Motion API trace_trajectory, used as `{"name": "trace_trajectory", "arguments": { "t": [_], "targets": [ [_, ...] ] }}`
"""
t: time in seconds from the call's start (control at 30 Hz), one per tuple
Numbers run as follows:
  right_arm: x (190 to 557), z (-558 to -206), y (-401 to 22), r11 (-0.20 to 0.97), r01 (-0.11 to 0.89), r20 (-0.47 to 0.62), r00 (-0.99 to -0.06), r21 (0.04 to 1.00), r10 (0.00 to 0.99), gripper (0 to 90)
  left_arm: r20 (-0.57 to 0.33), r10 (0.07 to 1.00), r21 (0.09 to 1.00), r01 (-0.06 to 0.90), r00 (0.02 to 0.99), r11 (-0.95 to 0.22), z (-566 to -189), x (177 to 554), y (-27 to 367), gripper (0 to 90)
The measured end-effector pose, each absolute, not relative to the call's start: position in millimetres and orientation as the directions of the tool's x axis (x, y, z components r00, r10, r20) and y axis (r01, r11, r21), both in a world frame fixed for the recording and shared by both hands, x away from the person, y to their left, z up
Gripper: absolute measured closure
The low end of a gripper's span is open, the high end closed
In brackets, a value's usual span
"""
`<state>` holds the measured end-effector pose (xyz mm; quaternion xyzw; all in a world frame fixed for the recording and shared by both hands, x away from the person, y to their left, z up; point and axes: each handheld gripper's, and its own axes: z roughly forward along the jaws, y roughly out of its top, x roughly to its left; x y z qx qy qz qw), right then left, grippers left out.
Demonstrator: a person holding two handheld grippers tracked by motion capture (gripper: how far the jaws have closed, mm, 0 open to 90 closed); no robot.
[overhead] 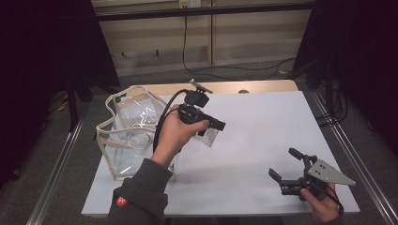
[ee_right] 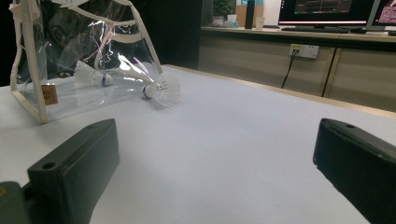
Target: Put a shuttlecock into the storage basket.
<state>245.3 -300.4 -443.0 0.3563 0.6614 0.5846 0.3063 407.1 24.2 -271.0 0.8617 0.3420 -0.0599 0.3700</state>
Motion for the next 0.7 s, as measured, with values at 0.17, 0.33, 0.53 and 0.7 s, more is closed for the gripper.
{"name": "trace_trajectory", "arguments": {
  "t": [0.17, 0.33, 0.53, 0.7],
  "targets": [
    [245, -443, -301, 0.062, 0.114, 0.013, -0.558, 0.992, 0.830, 0.3, -0.355, 0.546, 0.599, 0.633, 0.759, -0.490, -266, 408, 26, 65.4],
    [245, -443, -301, 0.062, 0.114, 0.013, -0.558, 0.992, 0.830, 0.3, -0.358, 0.550, 0.598, 0.638, 0.754, -0.485, -263, 409, 28, 65.4],
    [245, -443, -300, 0.061, 0.116, 0.014, -0.558, 0.991, 0.829, 0.3, -0.357, 0.555, 0.601, 0.639, 0.752, -0.480, -258, 410, 32, 65.4],
    [245, -443, -300, 0.060, 0.117, 0.015, -0.558, 0.991, 0.830, 0.3, -0.357, 0.557, 0.601, 0.641, 0.750, -0.477, -255, 412, 35, 65.4]
  ]
}}
